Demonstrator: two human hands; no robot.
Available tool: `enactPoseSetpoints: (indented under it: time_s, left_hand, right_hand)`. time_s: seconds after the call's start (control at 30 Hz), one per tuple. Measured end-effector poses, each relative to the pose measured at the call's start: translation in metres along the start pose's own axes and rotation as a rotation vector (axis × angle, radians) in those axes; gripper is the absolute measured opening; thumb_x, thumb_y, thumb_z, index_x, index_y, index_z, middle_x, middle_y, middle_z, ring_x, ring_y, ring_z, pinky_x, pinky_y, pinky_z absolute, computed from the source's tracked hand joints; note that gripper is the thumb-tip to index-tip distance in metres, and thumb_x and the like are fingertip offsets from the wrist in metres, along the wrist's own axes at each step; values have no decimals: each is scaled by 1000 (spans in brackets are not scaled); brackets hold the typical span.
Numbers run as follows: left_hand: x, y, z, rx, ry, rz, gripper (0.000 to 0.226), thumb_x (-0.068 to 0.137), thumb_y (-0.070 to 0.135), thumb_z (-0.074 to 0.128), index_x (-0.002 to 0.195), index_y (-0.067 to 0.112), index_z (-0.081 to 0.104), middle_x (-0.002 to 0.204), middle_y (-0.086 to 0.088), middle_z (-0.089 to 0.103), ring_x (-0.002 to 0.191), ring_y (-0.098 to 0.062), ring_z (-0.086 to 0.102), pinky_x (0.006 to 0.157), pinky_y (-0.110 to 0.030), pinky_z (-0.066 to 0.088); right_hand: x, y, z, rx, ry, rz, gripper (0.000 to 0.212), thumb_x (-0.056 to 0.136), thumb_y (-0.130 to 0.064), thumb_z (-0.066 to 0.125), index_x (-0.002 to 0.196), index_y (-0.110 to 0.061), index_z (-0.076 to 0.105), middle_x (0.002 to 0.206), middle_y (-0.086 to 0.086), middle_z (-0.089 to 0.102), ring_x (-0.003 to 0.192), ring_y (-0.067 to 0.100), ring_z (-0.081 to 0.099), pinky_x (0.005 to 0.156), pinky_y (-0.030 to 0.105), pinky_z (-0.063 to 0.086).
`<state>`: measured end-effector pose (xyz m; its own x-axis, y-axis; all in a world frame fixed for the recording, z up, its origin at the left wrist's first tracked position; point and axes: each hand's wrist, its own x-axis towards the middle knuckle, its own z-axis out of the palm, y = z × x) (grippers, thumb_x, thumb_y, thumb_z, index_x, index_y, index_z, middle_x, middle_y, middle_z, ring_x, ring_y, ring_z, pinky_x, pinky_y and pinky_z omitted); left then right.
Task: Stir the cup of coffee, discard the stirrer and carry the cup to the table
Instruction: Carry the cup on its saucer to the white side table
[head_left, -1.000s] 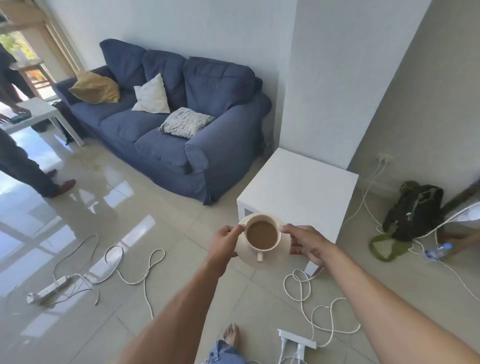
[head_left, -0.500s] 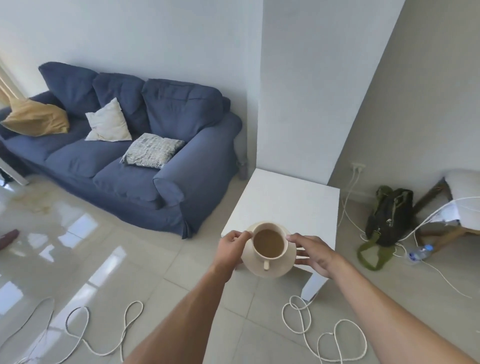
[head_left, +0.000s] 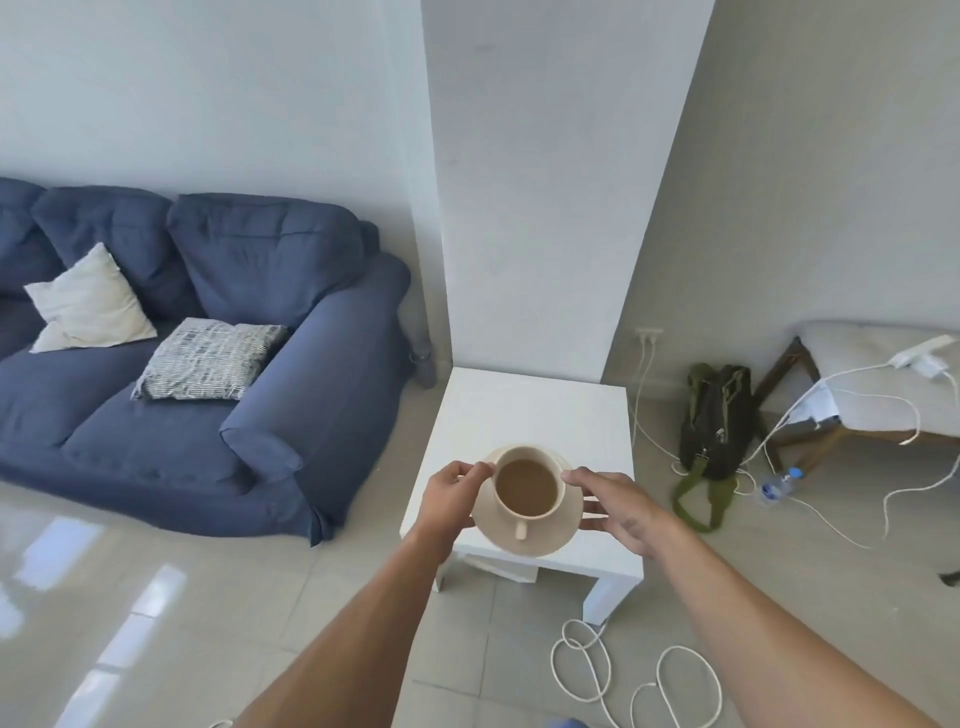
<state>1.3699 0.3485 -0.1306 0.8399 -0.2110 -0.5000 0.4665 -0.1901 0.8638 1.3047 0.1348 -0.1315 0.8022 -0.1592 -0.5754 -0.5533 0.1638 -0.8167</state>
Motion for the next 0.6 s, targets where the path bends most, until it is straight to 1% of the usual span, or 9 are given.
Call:
enactPoseSetpoints:
  time_s: [0.1, 0.17, 0.27, 0.37, 0.5, 0.53, 0.6]
  left_hand:
    - [17, 10, 9, 6, -10, -1, 24, 87, 32, 67, 94, 10, 64, 89, -1, 66, 76, -14, 63, 85, -48, 59]
    - [32, 19, 16, 6, -13, -12, 30, 86, 34, 68, 106, 13, 61, 98, -3, 67, 83, -15, 65, 87, -48, 59]
    - [50, 33, 26, -13, -20, -29, 49, 86, 35, 70, 127, 21, 47, 109, -3, 64, 94, -14, 64, 90, -46, 57]
    - [68, 47, 36, -2, -28, -33, 58, 86, 35, 70, 135, 19, 44, 111, -1, 62, 96, -14, 63, 89, -44, 57]
    - [103, 61, 48, 36, -33, -34, 69, 71, 49, 72, 126, 8, 59, 115, -6, 67, 98, -19, 66, 80, -39, 61]
    - [109, 65, 51, 49, -46, -21, 61, 73, 48, 70, 117, 7, 64, 112, -6, 68, 95, -18, 66, 77, -36, 62]
    - [118, 74, 58, 45, -63, -1, 32, 85, 37, 67, 97, 7, 71, 97, -6, 69, 86, -18, 65, 76, -35, 60]
  right_hand:
    - [13, -11, -9, 3, 19, 5, 13, 89, -25, 68, 81, -14, 70, 72, -1, 66, 71, 18, 60, 69, 32, 49]
    - [24, -19, -17, 7, 29, 9, 13, 89, -24, 68, 83, -13, 69, 73, 0, 66, 72, 19, 60, 69, 32, 49]
    - [40, -32, -29, 13, 38, 14, 12, 89, -24, 68, 84, -13, 69, 75, 1, 66, 74, 20, 61, 69, 33, 50]
    - [56, -46, -39, 8, 35, 15, 13, 89, -24, 68, 81, -14, 70, 73, 0, 66, 73, 19, 60, 69, 32, 49]
    - [81, -68, -56, 17, 28, 5, 15, 89, -23, 68, 75, -17, 72, 71, -1, 67, 74, 20, 60, 71, 32, 49]
    - [86, -72, -59, 14, 29, 2, 16, 89, -23, 68, 75, -17, 72, 71, -2, 68, 74, 20, 60, 71, 32, 49]
    - [97, -79, -66, 15, 26, -7, 15, 89, -23, 68, 76, -18, 73, 71, -2, 69, 74, 19, 62, 70, 32, 49]
